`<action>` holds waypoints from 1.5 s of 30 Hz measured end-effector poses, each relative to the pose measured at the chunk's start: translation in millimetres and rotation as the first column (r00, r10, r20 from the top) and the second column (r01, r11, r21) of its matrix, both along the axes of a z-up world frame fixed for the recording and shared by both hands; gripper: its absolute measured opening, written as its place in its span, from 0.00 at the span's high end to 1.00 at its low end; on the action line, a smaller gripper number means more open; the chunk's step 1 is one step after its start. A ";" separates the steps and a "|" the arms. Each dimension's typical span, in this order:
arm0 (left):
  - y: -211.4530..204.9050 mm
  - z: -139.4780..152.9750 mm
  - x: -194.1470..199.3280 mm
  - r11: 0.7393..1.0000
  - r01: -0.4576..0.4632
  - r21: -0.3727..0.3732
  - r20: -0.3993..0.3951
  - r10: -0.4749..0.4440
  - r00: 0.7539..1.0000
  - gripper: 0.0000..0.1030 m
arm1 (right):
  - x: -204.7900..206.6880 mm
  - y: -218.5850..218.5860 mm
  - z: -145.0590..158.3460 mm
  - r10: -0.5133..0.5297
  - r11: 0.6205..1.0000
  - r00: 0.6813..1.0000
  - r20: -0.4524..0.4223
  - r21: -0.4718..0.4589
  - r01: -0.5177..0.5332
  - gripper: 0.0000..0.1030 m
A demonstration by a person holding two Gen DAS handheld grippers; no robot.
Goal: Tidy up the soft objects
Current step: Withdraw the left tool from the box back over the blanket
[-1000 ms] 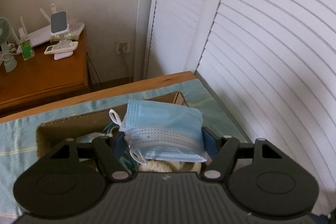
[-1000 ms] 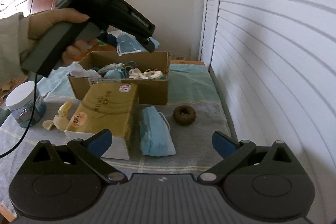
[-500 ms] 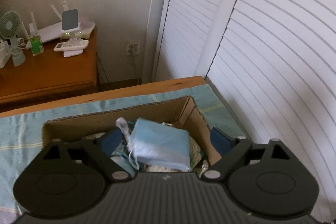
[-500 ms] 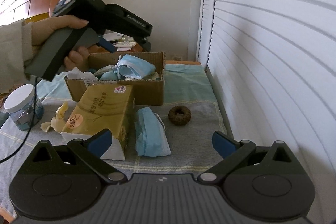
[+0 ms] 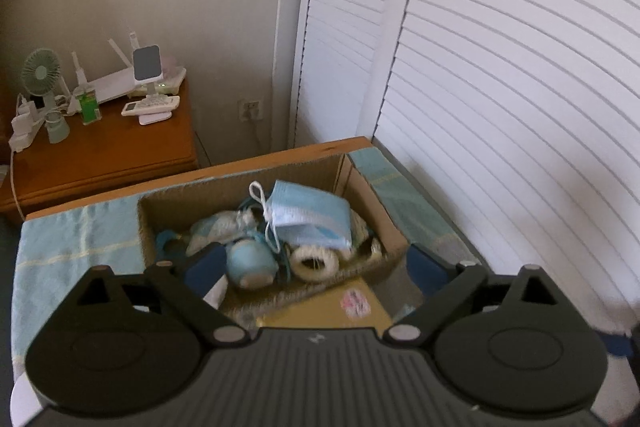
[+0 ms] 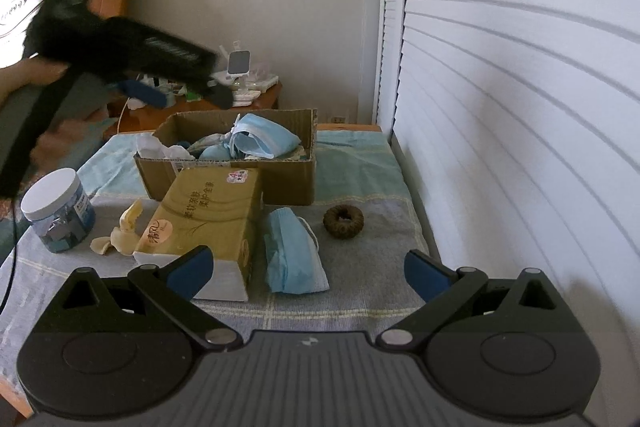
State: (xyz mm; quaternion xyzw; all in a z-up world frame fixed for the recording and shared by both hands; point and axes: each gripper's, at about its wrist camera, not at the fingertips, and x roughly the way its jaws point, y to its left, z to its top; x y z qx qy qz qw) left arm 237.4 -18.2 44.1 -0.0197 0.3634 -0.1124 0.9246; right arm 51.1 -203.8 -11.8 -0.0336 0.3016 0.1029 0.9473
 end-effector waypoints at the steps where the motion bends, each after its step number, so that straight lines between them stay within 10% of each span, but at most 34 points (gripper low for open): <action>1: 1.1 0.3 -8.2 1.000 0.000 0.005 0.005 0.000 1.000 0.06 | -1.3 -0.7 0.2 -0.001 1.000 1.000 -0.001 0.004 0.001 0.00; 23: 3.8 -70.9 -138.9 0.998 0.051 0.022 -0.022 -0.051 0.998 0.06 | -22.8 -0.2 2.5 0.005 1.000 1.000 0.016 -0.004 -0.005 0.00; 45: 8.5 -104.0 -133.1 0.996 0.082 -0.017 -0.041 -0.083 0.996 0.06 | -9.9 10.7 -11.8 -0.001 0.999 0.999 -0.043 -0.044 -0.001 0.00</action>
